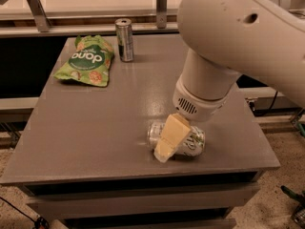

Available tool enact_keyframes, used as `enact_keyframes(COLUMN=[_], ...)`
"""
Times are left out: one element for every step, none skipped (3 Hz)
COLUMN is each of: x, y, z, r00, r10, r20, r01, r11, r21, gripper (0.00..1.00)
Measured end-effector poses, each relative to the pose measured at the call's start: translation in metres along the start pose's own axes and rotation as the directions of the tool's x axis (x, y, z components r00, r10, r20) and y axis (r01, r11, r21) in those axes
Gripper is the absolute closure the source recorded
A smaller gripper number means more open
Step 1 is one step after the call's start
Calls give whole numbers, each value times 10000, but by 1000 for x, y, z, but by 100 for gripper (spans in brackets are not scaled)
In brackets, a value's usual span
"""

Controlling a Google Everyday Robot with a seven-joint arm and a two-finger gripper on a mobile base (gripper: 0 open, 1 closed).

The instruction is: Place 7up can upright

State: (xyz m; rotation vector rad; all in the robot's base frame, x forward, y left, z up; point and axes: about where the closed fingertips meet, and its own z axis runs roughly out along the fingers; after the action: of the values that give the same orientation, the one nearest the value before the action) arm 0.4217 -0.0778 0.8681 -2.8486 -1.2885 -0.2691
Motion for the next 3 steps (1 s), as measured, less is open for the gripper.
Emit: enact_keyframes(x=[-4, -8, -7], y=[-7, -16, -17], z=[2, 2, 1], r00=[9889, 9549, 9395], r10=[-1483, -2969, -3421], r20=[117, -77, -139], r01=[1479, 2965, 3421], r11=[9886, 9511, 9362], r21=[300, 865, 810], gripper=[0, 0, 0])
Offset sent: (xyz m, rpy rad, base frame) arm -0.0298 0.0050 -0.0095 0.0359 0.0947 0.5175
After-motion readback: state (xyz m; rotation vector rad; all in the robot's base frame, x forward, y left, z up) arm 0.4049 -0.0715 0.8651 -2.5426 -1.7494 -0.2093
